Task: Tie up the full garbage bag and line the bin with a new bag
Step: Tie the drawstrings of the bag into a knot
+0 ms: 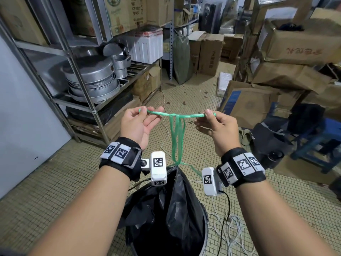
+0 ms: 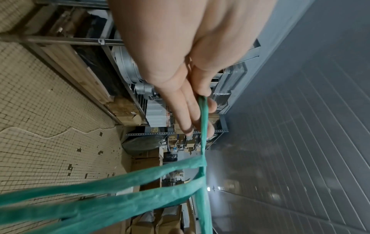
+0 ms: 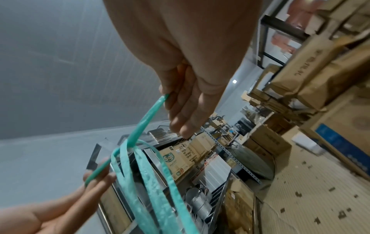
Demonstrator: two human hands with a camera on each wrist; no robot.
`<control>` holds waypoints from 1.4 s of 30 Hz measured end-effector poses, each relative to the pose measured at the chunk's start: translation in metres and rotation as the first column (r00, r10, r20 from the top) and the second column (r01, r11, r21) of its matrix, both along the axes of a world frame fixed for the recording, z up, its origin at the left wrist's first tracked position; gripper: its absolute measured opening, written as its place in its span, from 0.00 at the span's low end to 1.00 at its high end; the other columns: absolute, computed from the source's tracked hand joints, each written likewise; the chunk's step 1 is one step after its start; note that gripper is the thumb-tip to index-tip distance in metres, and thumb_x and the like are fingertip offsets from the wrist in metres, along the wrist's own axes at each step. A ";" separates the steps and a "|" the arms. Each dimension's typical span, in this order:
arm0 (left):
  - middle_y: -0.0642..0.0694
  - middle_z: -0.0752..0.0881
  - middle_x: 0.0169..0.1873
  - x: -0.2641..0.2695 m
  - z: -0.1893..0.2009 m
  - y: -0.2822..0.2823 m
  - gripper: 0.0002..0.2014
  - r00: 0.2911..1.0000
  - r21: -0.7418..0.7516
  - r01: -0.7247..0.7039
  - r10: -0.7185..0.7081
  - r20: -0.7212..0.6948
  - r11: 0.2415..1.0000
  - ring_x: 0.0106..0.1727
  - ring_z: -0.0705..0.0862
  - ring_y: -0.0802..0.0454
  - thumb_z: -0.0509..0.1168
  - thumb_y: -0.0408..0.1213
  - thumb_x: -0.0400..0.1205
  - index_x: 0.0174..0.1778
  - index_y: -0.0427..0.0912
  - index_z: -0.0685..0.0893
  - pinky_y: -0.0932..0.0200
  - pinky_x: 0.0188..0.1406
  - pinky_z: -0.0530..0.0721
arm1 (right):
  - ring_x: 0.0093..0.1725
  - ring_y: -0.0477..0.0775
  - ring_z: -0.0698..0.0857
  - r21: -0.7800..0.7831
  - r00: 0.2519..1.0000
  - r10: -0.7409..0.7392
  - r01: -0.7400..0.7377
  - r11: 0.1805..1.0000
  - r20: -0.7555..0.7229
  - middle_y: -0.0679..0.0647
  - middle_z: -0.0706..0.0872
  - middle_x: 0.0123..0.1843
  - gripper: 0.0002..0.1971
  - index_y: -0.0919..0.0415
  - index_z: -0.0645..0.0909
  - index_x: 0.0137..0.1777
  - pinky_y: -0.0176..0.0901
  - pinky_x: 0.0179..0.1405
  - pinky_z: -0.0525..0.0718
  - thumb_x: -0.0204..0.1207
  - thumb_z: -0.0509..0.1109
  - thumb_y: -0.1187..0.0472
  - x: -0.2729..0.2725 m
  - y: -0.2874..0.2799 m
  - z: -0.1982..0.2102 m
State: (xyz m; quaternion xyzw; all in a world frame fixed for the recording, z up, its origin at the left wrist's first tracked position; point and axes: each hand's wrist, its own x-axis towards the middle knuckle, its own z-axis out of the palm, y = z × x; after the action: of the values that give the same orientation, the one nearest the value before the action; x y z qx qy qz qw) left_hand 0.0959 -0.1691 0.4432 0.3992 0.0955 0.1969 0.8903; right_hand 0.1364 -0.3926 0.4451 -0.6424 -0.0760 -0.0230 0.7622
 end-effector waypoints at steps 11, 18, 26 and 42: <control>0.49 0.84 0.30 0.007 -0.016 0.001 0.03 0.996 0.241 -0.089 0.084 0.031 0.967 0.24 0.78 0.54 0.61 0.30 0.87 0.49 0.40 0.74 0.55 0.36 0.87 | 0.37 0.54 0.90 0.509 0.946 0.122 0.051 0.859 -0.300 0.60 0.87 0.39 0.14 0.68 0.78 0.49 0.51 0.48 0.92 0.90 0.59 0.58 0.006 0.009 0.002; 0.50 0.85 0.31 0.002 -0.030 0.027 0.13 0.996 0.671 -0.073 0.090 0.009 0.738 0.23 0.73 0.58 0.63 0.35 0.85 0.40 0.60 0.78 0.58 0.23 0.76 | 0.27 0.47 0.71 0.216 0.988 0.010 0.023 0.976 -0.153 0.55 0.81 0.36 0.14 0.64 0.76 0.44 0.39 0.28 0.78 0.90 0.59 0.59 0.014 -0.005 -0.008; 0.62 0.81 0.39 -0.016 -0.029 0.030 0.06 0.997 0.996 0.060 0.049 -0.057 -0.063 0.38 0.80 0.68 0.67 0.49 0.85 0.55 0.58 0.80 0.70 0.34 0.72 | 0.32 0.47 0.78 -0.668 0.968 0.077 0.105 0.737 0.238 0.46 0.83 0.33 0.17 0.53 0.86 0.40 0.41 0.34 0.75 0.85 0.65 0.45 0.023 -0.022 -0.025; 0.55 0.72 0.38 -0.029 -0.068 0.049 0.12 0.965 0.869 0.260 0.132 -0.225 -0.420 0.39 0.73 0.55 0.65 0.52 0.85 0.50 0.50 0.89 0.63 0.29 0.60 | 0.50 0.49 0.77 -0.996 0.935 0.345 0.063 0.061 0.081 0.45 0.77 0.44 0.10 0.46 0.89 0.46 0.44 0.43 0.73 0.73 0.77 0.43 0.017 -0.031 -0.048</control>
State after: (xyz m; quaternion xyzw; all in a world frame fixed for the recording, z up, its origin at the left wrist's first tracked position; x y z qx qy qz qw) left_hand 0.0671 -0.1203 0.3755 0.9869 -0.0360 0.0830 0.1335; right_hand 0.1537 -0.4239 0.3970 -0.9636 -0.2481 0.0137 0.0986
